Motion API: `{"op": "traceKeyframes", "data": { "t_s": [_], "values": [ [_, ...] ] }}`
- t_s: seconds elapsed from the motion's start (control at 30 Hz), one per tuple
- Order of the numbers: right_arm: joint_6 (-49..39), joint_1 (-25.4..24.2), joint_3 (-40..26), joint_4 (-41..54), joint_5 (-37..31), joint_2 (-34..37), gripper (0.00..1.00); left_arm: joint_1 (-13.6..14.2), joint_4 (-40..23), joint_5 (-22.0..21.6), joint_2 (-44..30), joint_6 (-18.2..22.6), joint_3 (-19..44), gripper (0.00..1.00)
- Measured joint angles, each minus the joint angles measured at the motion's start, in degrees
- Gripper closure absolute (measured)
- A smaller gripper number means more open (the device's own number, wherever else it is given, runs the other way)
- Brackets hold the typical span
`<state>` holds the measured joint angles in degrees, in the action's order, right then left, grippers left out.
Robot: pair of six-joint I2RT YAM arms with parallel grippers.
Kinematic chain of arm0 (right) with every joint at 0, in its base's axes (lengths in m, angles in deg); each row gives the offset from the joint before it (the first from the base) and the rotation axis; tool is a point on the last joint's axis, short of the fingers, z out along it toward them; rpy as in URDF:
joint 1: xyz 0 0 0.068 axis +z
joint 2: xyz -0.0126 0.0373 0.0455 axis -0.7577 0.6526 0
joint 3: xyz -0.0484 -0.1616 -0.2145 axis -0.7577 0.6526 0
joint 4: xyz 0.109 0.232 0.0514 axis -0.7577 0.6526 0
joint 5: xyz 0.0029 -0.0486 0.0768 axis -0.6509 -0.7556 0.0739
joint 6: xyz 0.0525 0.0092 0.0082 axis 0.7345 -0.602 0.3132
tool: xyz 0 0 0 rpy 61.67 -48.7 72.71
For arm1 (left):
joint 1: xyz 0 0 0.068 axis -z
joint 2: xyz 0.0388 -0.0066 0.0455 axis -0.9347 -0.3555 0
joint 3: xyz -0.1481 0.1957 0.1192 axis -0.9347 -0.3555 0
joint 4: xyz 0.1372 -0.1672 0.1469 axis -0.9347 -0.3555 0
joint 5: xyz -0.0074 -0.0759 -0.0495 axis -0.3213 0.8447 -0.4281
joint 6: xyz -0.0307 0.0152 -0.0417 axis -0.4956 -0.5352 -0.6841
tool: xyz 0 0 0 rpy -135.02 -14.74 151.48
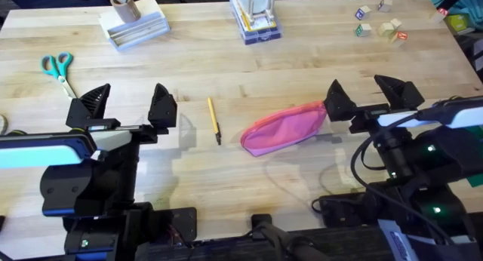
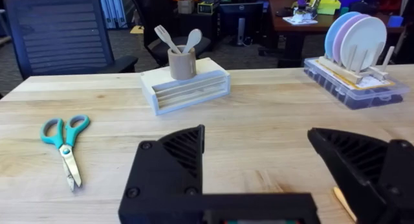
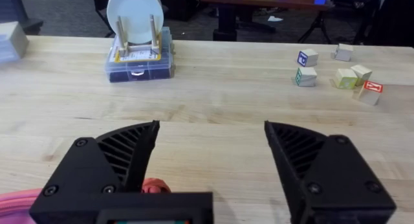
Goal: Unzip the bag, pick up the pens from the table one at a time and place them inside, then zip the bag closed.
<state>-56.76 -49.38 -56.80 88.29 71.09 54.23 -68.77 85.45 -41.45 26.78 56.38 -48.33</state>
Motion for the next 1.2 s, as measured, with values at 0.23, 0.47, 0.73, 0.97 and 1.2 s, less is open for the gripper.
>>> {"op": "traceKeyframes", "data": {
  "t_s": [0.23, 0.47, 0.73, 0.97, 1.2],
  "values": [
    [0.02, 0.0, 0.0, 0.22, 0.02, 0.0, 0.004, -0.02, -0.04, 0.06, 0.01, 0.0, 0.0, 0.008],
    [0.02, 0.0, 0.0, 0.24, 0.0, 0.0, 0.003, 0.0, -0.04, 0.07, 0.02, 0.0, 0.0, 0.009],
    [0.02, 0.0, 0.0, 0.34, 0.0, 0.0, 0.004, -0.02, -0.42, 0.07, 0.02, 0.0, 0.0, 0.008],
    [0.22, 0.0, -0.51, 1.57, 0.0, 0.0, 0.004, 0.0, -1.62, 0.72, 0.0, 0.0, 0.04, 0.008],
    [0.22, 0.0, -11.65, 22.2, 0.46, 0.34, 0.005, 0.0, -16.01, 1.09, -0.11, 0.12, 9.08, 0.007]
  ]
}}
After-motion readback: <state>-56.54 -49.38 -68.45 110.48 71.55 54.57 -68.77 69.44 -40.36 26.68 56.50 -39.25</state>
